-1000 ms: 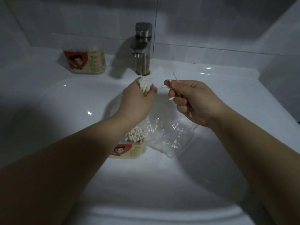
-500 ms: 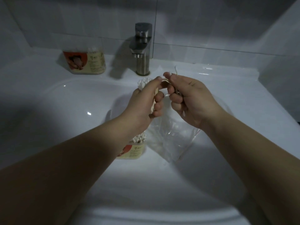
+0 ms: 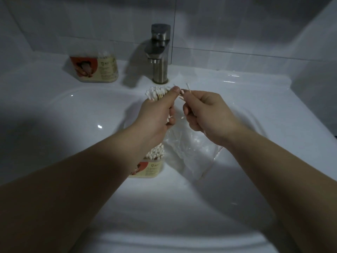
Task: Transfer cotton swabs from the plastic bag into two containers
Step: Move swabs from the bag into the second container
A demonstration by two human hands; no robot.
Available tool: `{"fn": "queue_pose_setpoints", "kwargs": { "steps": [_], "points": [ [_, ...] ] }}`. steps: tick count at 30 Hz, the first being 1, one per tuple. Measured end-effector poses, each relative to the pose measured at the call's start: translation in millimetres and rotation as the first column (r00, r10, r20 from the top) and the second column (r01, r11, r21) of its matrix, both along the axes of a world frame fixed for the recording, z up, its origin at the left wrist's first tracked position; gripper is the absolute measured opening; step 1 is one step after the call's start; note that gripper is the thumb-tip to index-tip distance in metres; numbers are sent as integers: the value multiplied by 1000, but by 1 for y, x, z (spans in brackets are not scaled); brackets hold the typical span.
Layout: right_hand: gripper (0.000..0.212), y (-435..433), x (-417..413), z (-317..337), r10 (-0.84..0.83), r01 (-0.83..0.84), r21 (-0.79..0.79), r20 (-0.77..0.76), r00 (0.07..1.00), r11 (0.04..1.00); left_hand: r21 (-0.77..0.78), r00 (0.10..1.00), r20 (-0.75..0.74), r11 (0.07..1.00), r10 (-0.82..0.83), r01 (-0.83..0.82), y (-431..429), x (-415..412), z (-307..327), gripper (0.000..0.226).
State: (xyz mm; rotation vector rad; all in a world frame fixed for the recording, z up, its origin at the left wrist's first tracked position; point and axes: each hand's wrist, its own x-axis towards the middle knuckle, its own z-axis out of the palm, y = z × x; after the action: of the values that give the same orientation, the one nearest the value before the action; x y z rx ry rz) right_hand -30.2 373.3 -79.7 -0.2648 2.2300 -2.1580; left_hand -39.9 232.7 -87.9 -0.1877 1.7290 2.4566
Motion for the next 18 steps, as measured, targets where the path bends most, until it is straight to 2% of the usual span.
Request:
{"fn": "queue_pose_setpoints", "kwargs": {
  "steps": [4, 10, 16, 18],
  "points": [
    [37, 2, 1, 0, -22, 25, 137, -28, 999, 990, -22, 998, 7, 998, 59, -59, -3, -5, -2, 25],
    [33, -2, 6, 1, 13, -4, 163, -53, 999, 987, -61, 999, -38, 998, 17, -19, -2, -5, -5, 21],
    [41, -3, 6, 2, 22, -15, 252, -23, 999, 968, -96, 994, -75, 992, 79, -86, -3, -7, -3, 22],
    [40, -3, 6, 1, 21, -9, 295, -38, 999, 955, -54, 990, -84, 992, 111, -116, -1, -7, -2, 21]
  ]
}}
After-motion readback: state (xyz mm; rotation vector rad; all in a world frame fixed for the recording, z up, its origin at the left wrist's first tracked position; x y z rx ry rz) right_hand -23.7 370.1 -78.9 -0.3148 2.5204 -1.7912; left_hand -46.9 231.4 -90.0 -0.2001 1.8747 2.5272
